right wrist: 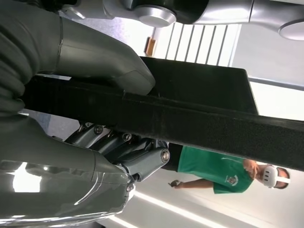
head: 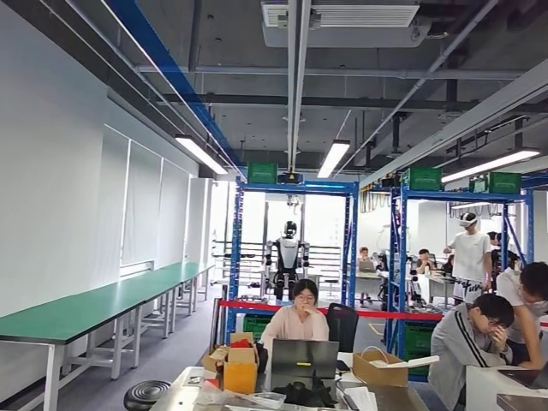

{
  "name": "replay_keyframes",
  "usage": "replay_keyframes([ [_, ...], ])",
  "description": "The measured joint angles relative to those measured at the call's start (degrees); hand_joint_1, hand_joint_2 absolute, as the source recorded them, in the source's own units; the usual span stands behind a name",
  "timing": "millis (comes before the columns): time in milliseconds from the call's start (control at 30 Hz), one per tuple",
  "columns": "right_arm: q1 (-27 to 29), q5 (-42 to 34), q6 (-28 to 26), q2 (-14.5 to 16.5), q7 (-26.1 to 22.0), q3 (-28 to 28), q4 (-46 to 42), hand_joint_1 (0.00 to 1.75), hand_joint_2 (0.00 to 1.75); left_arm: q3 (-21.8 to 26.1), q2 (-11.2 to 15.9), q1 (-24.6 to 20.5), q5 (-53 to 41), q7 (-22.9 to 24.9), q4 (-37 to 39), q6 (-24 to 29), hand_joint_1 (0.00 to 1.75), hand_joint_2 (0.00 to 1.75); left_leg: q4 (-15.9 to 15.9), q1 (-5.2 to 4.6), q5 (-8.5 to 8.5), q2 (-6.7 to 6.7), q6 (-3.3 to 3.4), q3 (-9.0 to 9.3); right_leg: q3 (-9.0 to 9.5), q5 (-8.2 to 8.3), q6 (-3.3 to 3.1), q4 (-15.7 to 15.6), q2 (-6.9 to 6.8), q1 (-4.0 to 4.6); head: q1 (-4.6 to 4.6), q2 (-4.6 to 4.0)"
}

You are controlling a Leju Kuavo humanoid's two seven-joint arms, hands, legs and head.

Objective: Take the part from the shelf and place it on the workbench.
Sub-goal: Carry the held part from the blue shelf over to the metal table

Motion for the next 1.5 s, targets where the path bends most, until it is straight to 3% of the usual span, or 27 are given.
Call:
replay_keyframes([
  [33, 0.0, 0.0, 0.0, 0.0, 0.0, -0.1, 0.0, 1.75, 1.75, 0.0, -0.1, 0.0, 0.0, 0.0, 0.0, 0.0, 0.0, 1.75, -0.1, -0.01, -0.33, -0.12, -0.09, 0.44, 1.08, 1.8, -0.83, -3.6, 0.02, 0.5, 0.01, 0.0],
  [100, -0.1, -0.1, 0.0, 0.0, -0.1, -0.3, 0.0, 1.75, 1.75, 0.0, -0.4, 0.0, 0.0, 0.0, 0.0, -0.1, 0.0, 1.75, -0.5, 0.18, -0.62, -0.23, -0.54, 1.01, 2.54, 2.81, -2.09, -7.7, 0.11, 1.17, 0.02, 0.0],
  [233, -0.1, -0.1, -0.1, 0.1, -0.4, -0.5, -0.2, 1.75, 1.75, 0.0, -0.6, 0.1, 0.0, 0.1, 0.0, -0.2, 0.0, 1.75, 0.5, 0.13, -0.76, 0.09, -1.63, 2.02, 5.76, 2.88, -2.59, -10.6, 0.03, 0.66, 0.09, 0.0],
  [300, -0.1, -0.1, -0.3, 0.2, -0.6, -0.5, -0.3, 1.75, 1.75, 0.0, -0.6, -0.2, 0.0, 0.0, 0.0, -0.2, 0.0, 1.75, 5.0, 0.2, -3.22, 0.22, -1.97, -0.06, 7.13, 2.49, -2.36, -11.3, -0.07, 0.25, 0.07, 0.0],
  [367, 0.2, -0.2, -0.3, 0.3, -0.6, -0.5, -0.3, 1.75, 1.75, 0.0, -0.4, -0.3, 0.0, 0.0, 0.0, -0.2, 0.0, 1.75, 11.2, 0.52, -5.8, 0.23, -2.68, -4.27, 7.83, 1.79, -2.07, -11.4, 0.1, -0.04, 0.07, 0.0],
  [400, 0.4, -0.3, -0.3, 0.3, -0.6, -0.5, -0.3, 1.75, 1.75, 0.0, -0.4, -0.2, 0.0, 0.0, 0.0, -0.1, 0.0, 1.75, 12.7, 0.73, -5.86, 0.23, -3.1, -5.83, 8.2, 1.42, -1.83, -11.3, 0.36, -0.22, 0.07, 0.0],
  [433, 0.6, -0.6, -0.3, 0.3, -0.5, -0.5, -0.3, 1.75, 1.75, 0.0, -0.3, 0.0, 0.0, 0.0, 0.0, -0.1, 0.0, 1.75, 12.3, 1.0, -4.67, 0.24, -3.53, -6.47, 8.65, 1.04, -1.54, -11.3, 0.7, -0.45, 0.07, 0.0],
  [500, 0.8, -1.5, -0.2, 0.4, -0.3, -0.6, -0.3, 1.75, 1.75, 0.0, -0.3, 0.1, 0.0, 0.0, 0.0, -0.1, 0.0, 1.75, 6.4, 1.7, 0.42, 0.05, -4.48, -5.06, 9.6, 0.11, -0.77, -11.0, 1.38, -0.99, 0.07, 0.0],
  [533, 0.9, -1.9, -0.1, 0.4, -0.2, -0.7, -0.2, 1.75, 1.75, 0.0, -0.4, 0.2, 0.0, 0.0, 0.0, -0.1, 0.0, 1.75, 3.3, 1.92, 2.06, -0.22, -4.82, -4.2, 9.95, -0.35, -0.39, -10.7, 1.68, -1.19, 0.07, 0.0],
  [600, 1.0, -2.2, 0.0, 0.6, 0.2, -0.8, 0.0, 1.75, 1.75, 0.0, -0.4, 0.2, 0.0, -0.1, 0.0, -0.1, 0.0, 1.75, 0.2, 1.89, 2.75, -0.43, -4.13, -3.4, 9.91, -1.16, 0.43, -10.1, 2.19, -1.34, -0.03, 0.05],
  [667, 1.2, -1.9, -0.1, 0.7, 0.5, -0.9, 0.1, 1.75, 1.75, 0.0, -0.4, 0.1, 0.0, -0.2, 0.0, -0.1, 0.0, 1.75, 0.0, 1.49, 2.09, -0.25, -2.44, -3.34, 9.77, -1.55, 1.17, -9.7, 2.45, -1.42, -0.12, 0.09],
  [733, 1.2, -1.6, -0.2, 0.7, 0.6, -1.0, 0.1, 1.75, 1.75, 0.0, -0.4, 0.1, 0.0, -0.3, 0.0, -0.1, 0.0, 1.75, -0.1, 1.4, 1.97, -0.27, -1.45, -2.7, 9.52, -2.04, 1.71, -8.3, 1.84, -1.58, -0.11, 0.08],
  [800, 1.1, -1.4, -0.2, 0.8, 0.6, -1.2, 0.0, 1.75, 1.75, -0.1, -0.4, 0.0, 0.0, -0.3, 0.0, -0.1, 0.0, 1.75, -0.3, 1.3, 1.49, -0.27, -0.79, -1.85, 6.69, -3.95, 2.07, -2.9, 0.94, -1.64, -0.11, 0.07],
  [867, 1.1, -1.4, -0.3, 0.7, 0.6, -1.3, 0.1, 1.75, 1.75, -0.1, -0.3, 0.0, 0.0, -0.3, 0.0, 0.0, 0.0, 1.75, -0.3, 0.96, 0.73, -0.27, -0.41, -1.06, 1.59, -6.58, 2.14, 5.0, 0.55, -1.62, -0.12, 0.07],
  [900, 1.2, -1.4, -0.3, 0.7, 0.6, -1.3, 0.1, 1.75, 1.75, -0.1, -0.3, 0.1, 0.0, -0.3, 0.0, 0.0, 0.0, 1.75, -0.3, 0.76, 0.3, -0.28, -0.31, -0.58, -0.5, -6.96, 1.98, 7.4, 0.5, -1.55, -0.13, 0.07],
  [933, 1.2, -1.4, -0.3, 0.7, 0.6, -1.3, 0.1, 1.75, 1.75, -0.1, -0.3, 0.1, 0.0, -0.3, 0.0, 0.0, 0.0, 1.75, -0.3, 0.55, -0.16, -0.31, -0.25, 0.0, -1.65, -6.19, 1.65, 7.7, 0.49, -1.39, -0.13, 0.06],
  [967, 1.2, -1.4, -0.3, 0.7, 0.6, -1.3, 0.1, 1.75, 1.75, -0.1, -0.3, 0.2, 0.0, -0.3, 0.0, 0.0, 0.0, 1.75, -0.3, 0.38, -0.66, -0.35, -0.2, 0.67, -1.71, -4.2, 1.15, 5.7, 0.5, -1.1, -0.13, 0.05],
  [1033, 1.2, -1.4, -0.3, 0.7, 0.6, -1.4, 0.1, 1.75, 1.75, -0.1, -0.4, 0.2, 0.0, -0.3, 0.0, -0.1, 0.0, 1.75, -0.5, 0.26, -1.56, -0.43, -0.2, 1.97, 0.14, 1.1, -0.3, -2.0, 0.44, -0.08, -0.11, 0.04],
  [1067, 1.2, -1.4, -0.3, 0.7, 0.6, -1.4, 0.1, 1.75, 1.75, -0.1, -0.5, 0.2, 0.0, -0.3, 0.0, -0.1, 0.0, 1.75, -0.8, 0.38, -1.83, -0.46, -0.3, 2.42, 0.96, 2.8, -1.07, -5.1, 0.46, 0.43, -0.08, 0.03],
  [1133, 1.1, -1.4, -0.2, 0.7, 0.6, -1.6, 0.1, 1.75, 1.75, -0.1, -0.6, 0.2, 0.0, -0.3, 0.0, -0.2, 0.0, 1.75, -1.6, 0.72, -1.87, -0.41, -0.8, 2.97, 1.86, 3.79, -2.19, -8.2, 0.55, 1.1, -0.03, 0.03],
  [1200, 1.1, -1.3, -0.2, 0.8, 0.6, -1.7, -0.1, 1.75, 1.75, -0.1, -0.7, 0.2, 0.0, -0.4, 0.0, -0.2, 0.0, 1.75, -2.3, 0.81, -1.34, -0.26, -1.46, 3.82, 3.43, 3.97, -2.71, -10.2, 0.64, 1.08, 0.02, 0.05],
  [1267, 1.0, -1.4, -0.2, 1.0, 0.6, -1.8, -0.2, 1.75, 1.75, -0.1, -0.8, 0.1, 0.0, -0.4, 0.0, -0.3, 0.0, 1.75, -0.1, 0.68, -1.2, -0.04, -1.69, 3.49, 5.76, 4.04, -2.87, -12.2, 0.45, 0.75, 0.07, 0.04],
  [1333, 0.9, -1.4, -0.2, 1.2, 0.5, -1.8, -0.2, 1.75, 1.75, -0.1, -0.6, -0.1, 0.0, -0.4, 0.0, -0.3, 0.0, 1.75, 6.3, 0.65, -2.97, 0.11, -1.87, -0.27, 7.39, 3.55, -2.56, -13.1, 0.29, 0.46, 0.09, 0.03],
  [1400, 1.0, -1.2, -0.2, 1.3, 0.5, -1.8, -0.2, 1.75, 1.75, -0.1, -0.3, 0.0, 0.0, -0.4, 0.0, -0.3, 0.0, 1.75, 11.7, 0.79, -5.82, 0.16, -2.53, -4.82, 8.35, 2.54, -2.14, -13.1, 0.34, 0.22, 0.09, 0.03],
  [1433, 1.1, -1.1, -0.2, 1.3, 0.4, -1.8, -0.1, 1.75, 1.75, -0.1, -0.2, 0.1, 0.0, -0.5, 0.0, -0.3, 0.0, 1.75, 12.1, 0.92, -6.32, 0.18, -2.89, -6.11, 8.92, 1.98, -1.92, -13.0, 0.39, 0.05, 0.09, 0.02],
  [1467, 1.2, -1.0, -0.2, 1.3, 0.4, -1.8, -0.1, 1.75, 1.75, -0.1, -0.1, 0.2, 0.0, -0.5, 0.0, -0.3, 0.0, 1.75, 10.8, 1.11, -5.47, 0.2, -3.29, -6.57, 9.6, 1.36, -1.69, -12.9, 0.45, -0.16, 0.09, 0.02],
  [1500, 1.3, -1.0, -0.2, 1.4, 0.3, -1.8, -0.1, 1.75, 1.75, -0.1, -0.1, 0.3, 0.0, -0.6, 0.0, -0.3, 0.0, 1.75, 8.1, 1.4, -3.17, 0.23, -3.69, -6.33, 10.31, 0.65, -1.38, -12.6, 0.5, -0.39, 0.09, 0.02],
])
